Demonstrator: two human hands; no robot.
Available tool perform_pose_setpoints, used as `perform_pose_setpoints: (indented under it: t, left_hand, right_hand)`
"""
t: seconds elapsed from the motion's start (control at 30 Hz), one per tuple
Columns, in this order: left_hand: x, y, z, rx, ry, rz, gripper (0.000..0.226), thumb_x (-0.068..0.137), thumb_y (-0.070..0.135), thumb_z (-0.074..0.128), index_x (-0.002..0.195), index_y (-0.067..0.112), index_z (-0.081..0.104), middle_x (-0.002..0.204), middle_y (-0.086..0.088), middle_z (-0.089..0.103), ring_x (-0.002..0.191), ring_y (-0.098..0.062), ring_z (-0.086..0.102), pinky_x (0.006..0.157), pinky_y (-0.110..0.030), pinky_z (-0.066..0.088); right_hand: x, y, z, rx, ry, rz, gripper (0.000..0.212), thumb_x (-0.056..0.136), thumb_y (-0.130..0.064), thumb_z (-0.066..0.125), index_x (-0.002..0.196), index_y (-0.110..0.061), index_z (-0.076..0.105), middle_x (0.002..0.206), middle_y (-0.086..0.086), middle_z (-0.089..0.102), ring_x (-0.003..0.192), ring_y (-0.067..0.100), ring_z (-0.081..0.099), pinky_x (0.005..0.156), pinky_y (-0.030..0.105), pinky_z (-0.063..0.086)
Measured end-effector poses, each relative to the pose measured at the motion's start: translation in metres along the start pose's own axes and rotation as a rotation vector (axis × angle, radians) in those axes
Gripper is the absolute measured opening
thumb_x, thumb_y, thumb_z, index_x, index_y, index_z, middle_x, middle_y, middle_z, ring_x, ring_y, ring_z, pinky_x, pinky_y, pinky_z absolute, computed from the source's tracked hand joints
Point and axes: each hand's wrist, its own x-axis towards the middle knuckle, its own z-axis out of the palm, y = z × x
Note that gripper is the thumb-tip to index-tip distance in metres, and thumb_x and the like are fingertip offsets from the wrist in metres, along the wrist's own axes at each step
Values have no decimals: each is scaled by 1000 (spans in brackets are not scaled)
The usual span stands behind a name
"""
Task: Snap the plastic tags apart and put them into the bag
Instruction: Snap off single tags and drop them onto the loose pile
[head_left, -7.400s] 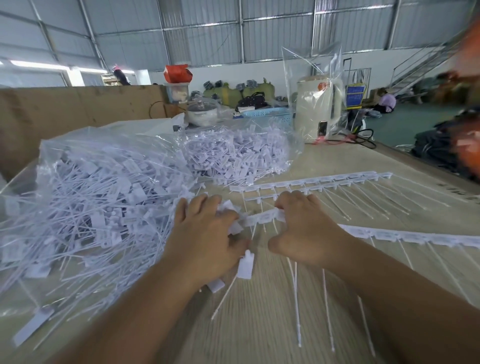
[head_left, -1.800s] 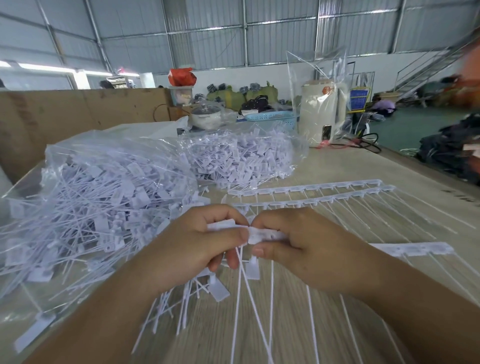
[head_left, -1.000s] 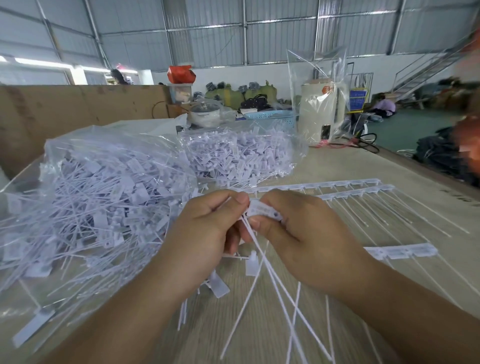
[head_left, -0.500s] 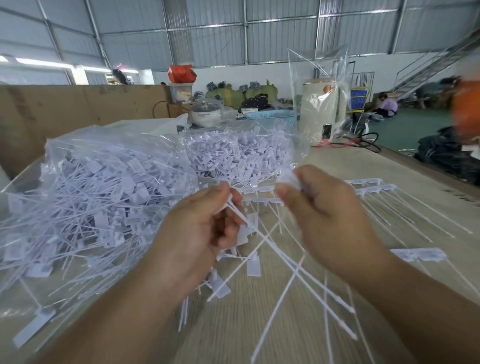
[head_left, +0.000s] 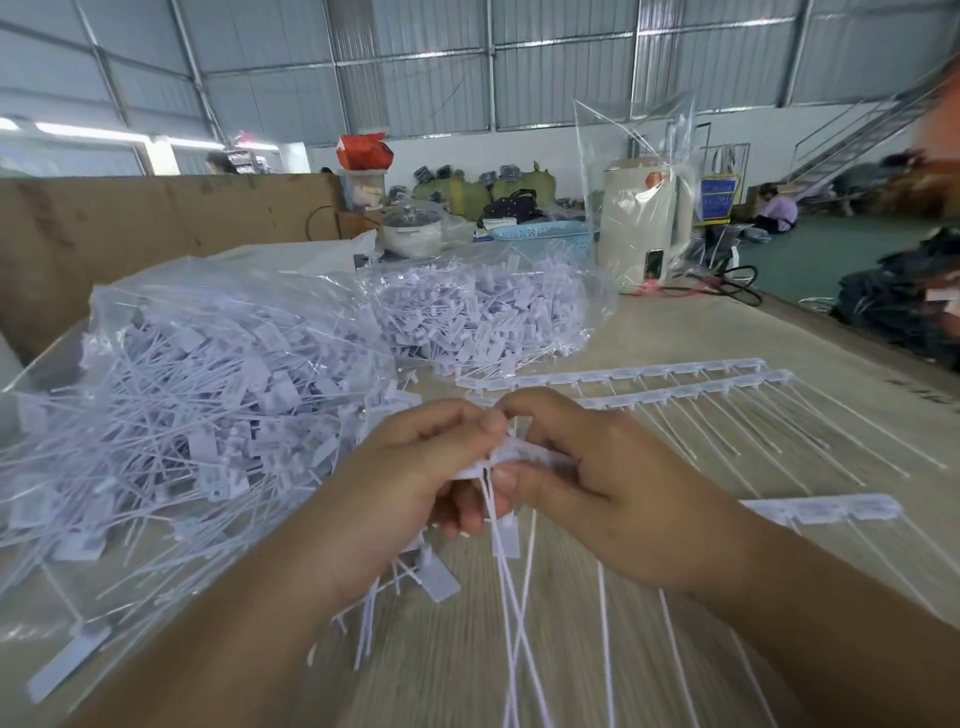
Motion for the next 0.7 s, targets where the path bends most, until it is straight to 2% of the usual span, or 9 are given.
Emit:
perform_pose_setpoints:
  t: [0.1, 0.17, 0.27, 0.37, 0.43, 0.5, 0.57, 0.63, 0.7]
  left_hand:
    - [0, -2, 3, 121, -58, -27, 20, 76, 39, 68, 84, 21, 70, 66, -8, 66, 53, -16, 55, 51, -26, 43]
    - [1, -4, 3, 116, -58, -44, 20, 77, 39, 66, 85, 21, 70, 64, -6, 64, 53, -16, 56, 52, -26, 42]
    - [1, -4, 2, 122, -46, -27, 17, 81, 38, 65, 79, 22, 70, 56, -1, 59, 51, -16, 55, 49, -25, 41]
    - [1, -1, -1, 107, -9, 0, 17, 82, 38, 70, 74, 23, 69, 57, -1, 60, 50, -15, 56, 48, -25, 41]
    - [1, 0, -4, 85, 28, -2, 19, 79, 38, 65, 77, 20, 69, 59, -3, 61, 50, -16, 55, 47, -25, 41]
    - [2, 1, -7, 74, 53, -9, 19, 80, 35, 63, 79, 17, 69, 59, -5, 61, 49, -17, 54, 47, -25, 41]
    - [1, 2, -6, 88, 61, -10, 15, 84, 31, 64, 77, 19, 69, 56, -3, 60, 48, -17, 54, 47, -24, 41]
    - [0, 0, -5, 120, 74, -4, 13, 80, 36, 66, 74, 25, 70, 52, 2, 60, 47, -14, 53, 47, -21, 42]
    - [-1, 0, -3, 135, 103, 13, 11, 80, 36, 68, 72, 28, 70, 48, 4, 59, 45, -11, 53, 46, -17, 41]
  right_hand:
    - [-1, 0, 5, -7, -37, -2, 36, 94, -37, 54, 127, -33, 41, 79, -11, 69, 71, 8, 67, 67, 36, 53]
    - [-1, -1, 7, 8, -55, -1, 39, 94, -37, 56, 129, -35, 38, 82, -6, 68, 72, 13, 67, 68, 42, 53]
    - [0, -3, 6, 31, -56, -25, 39, 93, -38, 59, 127, -30, 42, 87, -4, 67, 75, 19, 66, 70, 46, 52]
    - [0, -2, 0, -79, -14, 9, 40, 89, -51, 53, 123, -31, 48, 81, -7, 61, 71, 11, 60, 67, 43, 50]
    - [1, 1, -5, -127, 4, 68, 41, 89, -55, 52, 123, -32, 47, 77, -6, 59, 66, 8, 56, 65, 41, 49]
    - [1, 4, -10, -132, -19, 108, 34, 90, -53, 54, 116, -32, 52, 70, -6, 58, 59, 8, 53, 59, 35, 46]
    - [1, 3, -12, -161, -52, 115, 21, 91, -49, 55, 97, -29, 58, 60, -8, 53, 54, 7, 50, 54, 28, 39]
    - [1, 1, -11, -183, -71, 101, 21, 93, -45, 55, 84, -25, 59, 57, -8, 49, 53, 8, 47, 53, 26, 36]
    - [1, -1, -11, -170, -62, 104, 21, 93, -43, 56, 82, -25, 59, 56, -7, 48, 53, 9, 47, 53, 25, 36]
